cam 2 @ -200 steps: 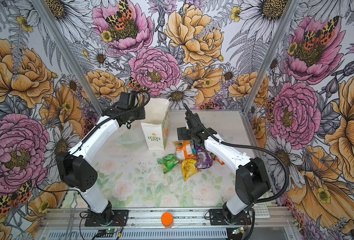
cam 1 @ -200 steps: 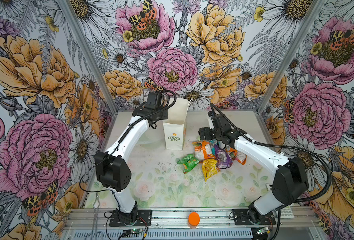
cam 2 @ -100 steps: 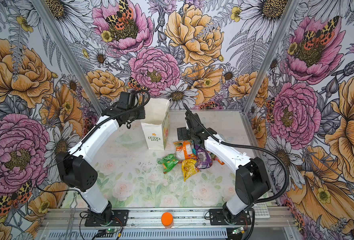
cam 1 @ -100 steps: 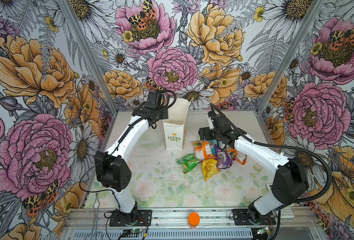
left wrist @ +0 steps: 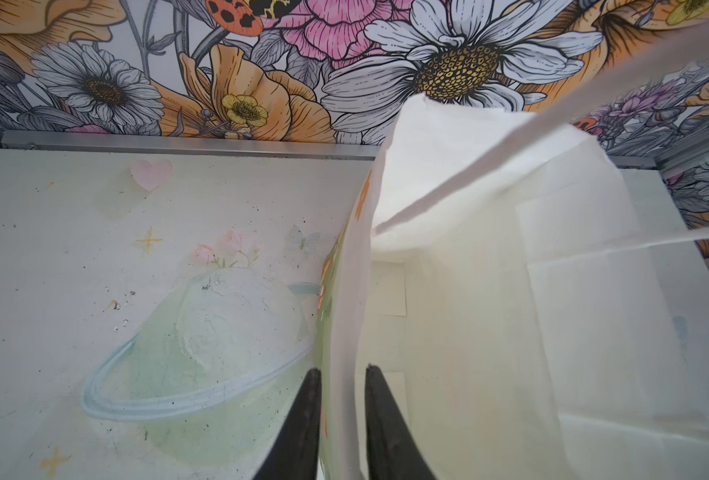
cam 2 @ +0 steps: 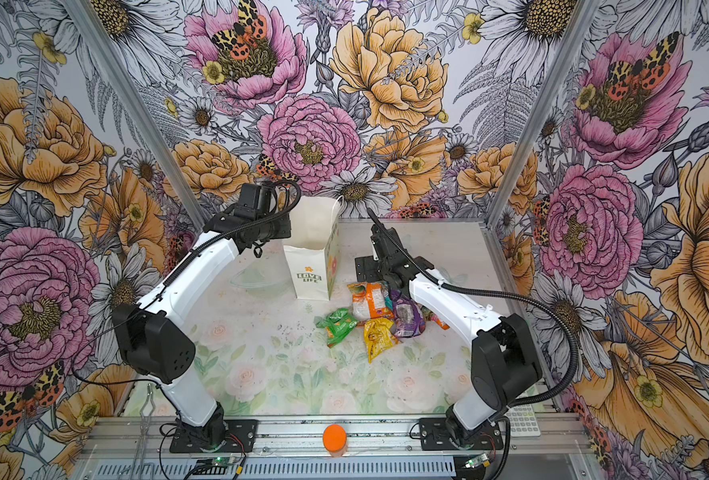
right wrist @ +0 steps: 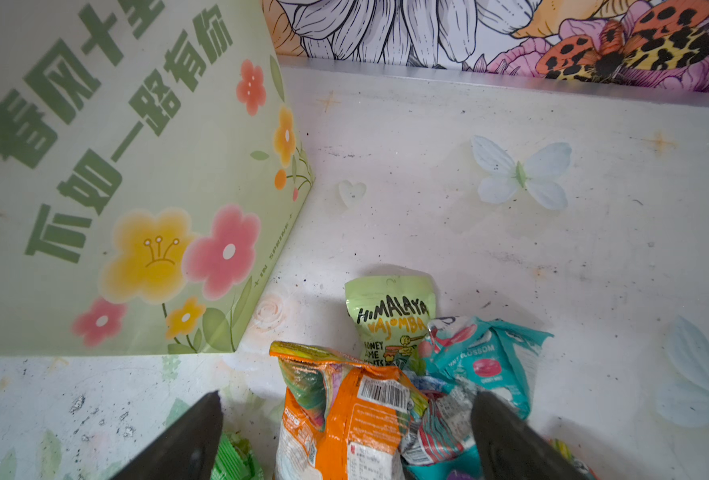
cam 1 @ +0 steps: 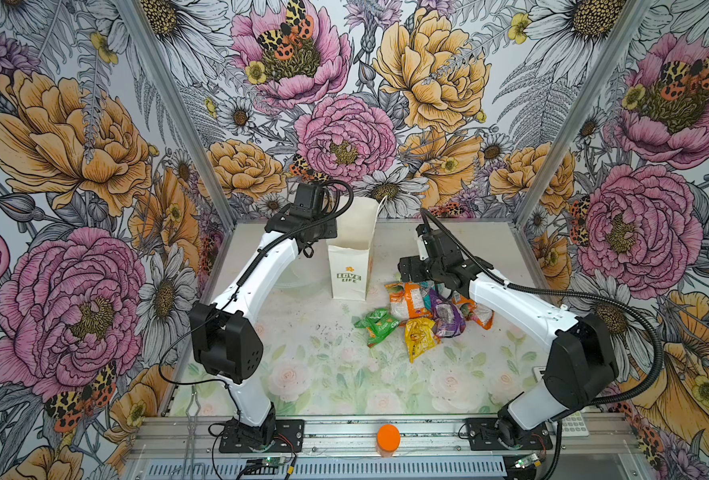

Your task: Place the snacks into the paper bag

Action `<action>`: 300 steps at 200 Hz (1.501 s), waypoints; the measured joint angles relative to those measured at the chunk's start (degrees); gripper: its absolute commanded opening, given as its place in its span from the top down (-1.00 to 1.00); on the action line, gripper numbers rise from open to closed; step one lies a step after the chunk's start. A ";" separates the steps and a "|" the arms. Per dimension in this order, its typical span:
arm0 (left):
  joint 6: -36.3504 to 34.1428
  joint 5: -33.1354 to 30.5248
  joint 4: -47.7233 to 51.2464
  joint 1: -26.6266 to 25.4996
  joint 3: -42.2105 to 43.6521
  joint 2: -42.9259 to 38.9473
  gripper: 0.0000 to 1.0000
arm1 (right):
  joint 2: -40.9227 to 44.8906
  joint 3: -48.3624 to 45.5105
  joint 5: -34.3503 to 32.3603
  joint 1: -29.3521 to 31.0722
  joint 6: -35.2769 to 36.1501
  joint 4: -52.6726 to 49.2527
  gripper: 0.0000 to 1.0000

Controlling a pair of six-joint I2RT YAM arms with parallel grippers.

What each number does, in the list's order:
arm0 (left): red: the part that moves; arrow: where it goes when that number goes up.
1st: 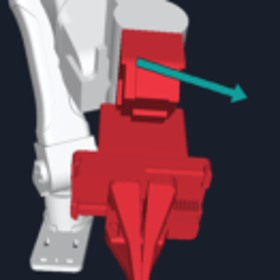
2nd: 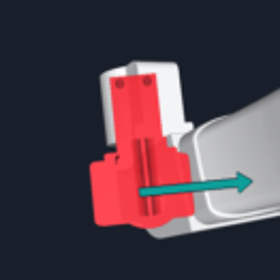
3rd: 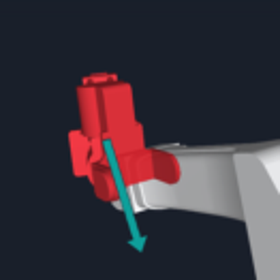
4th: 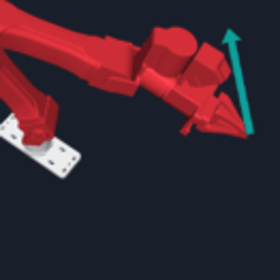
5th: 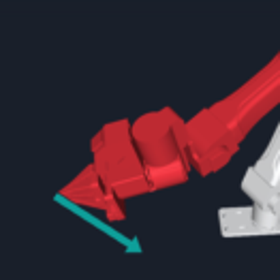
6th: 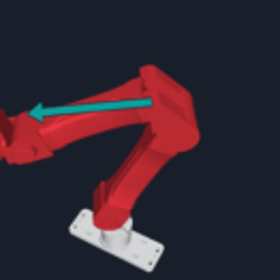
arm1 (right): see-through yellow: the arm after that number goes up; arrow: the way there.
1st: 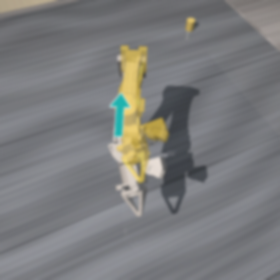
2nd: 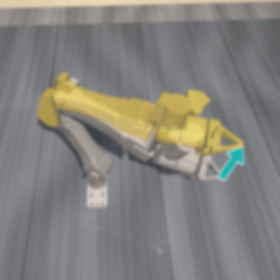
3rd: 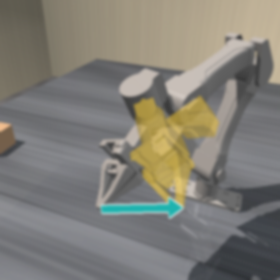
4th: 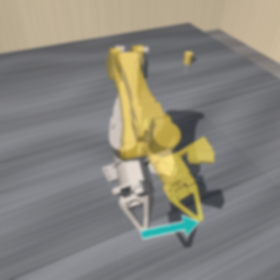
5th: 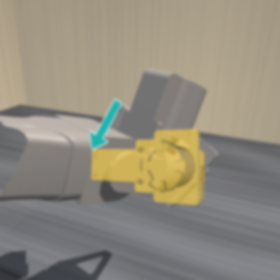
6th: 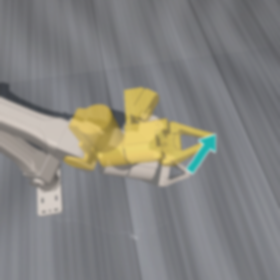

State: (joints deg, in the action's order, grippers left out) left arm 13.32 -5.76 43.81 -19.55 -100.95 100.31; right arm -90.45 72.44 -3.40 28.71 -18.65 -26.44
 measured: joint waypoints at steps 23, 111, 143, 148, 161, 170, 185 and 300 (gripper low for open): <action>-0.02 -0.44 0.31 -0.17 0.00 0.04 0.48 | 0.00 -0.04 0.00 0.00 0.00 0.00 -0.90; 0.07 -2.51 1.01 -0.31 0.00 1.36 0.42 | 0.00 -0.39 -0.02 0.00 0.00 -0.02 -0.90; 0.28 -2.93 1.03 -0.48 0.00 1.49 0.66 | 0.00 -0.42 -0.02 0.00 -0.02 -0.02 -0.86; 0.39 -2.93 1.03 -0.48 0.00 1.49 0.69 | 0.00 -0.42 -0.02 0.00 -0.04 -0.02 -0.85; 0.68 -2.91 1.05 -0.48 0.00 1.49 0.73 | 0.00 -0.42 -0.02 0.00 -0.07 -0.02 -0.85; 0.70 -2.89 1.05 -0.48 0.00 1.49 0.76 | 0.00 -0.42 -0.02 0.11 -0.22 -0.02 -0.84; 0.90 -2.84 1.07 -0.48 0.00 1.49 0.81 | 0.00 -0.42 -0.02 0.20 -0.24 -0.02 -0.84; 4.94 -1.92 0.55 -0.48 2.29 -0.24 1.00 | 0.00 -0.68 0.42 0.26 -1.49 0.00 -0.81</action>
State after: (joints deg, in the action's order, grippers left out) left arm 18.26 -7.68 44.36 -20.03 -98.65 100.07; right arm -90.45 71.77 -2.98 28.97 -20.14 -26.44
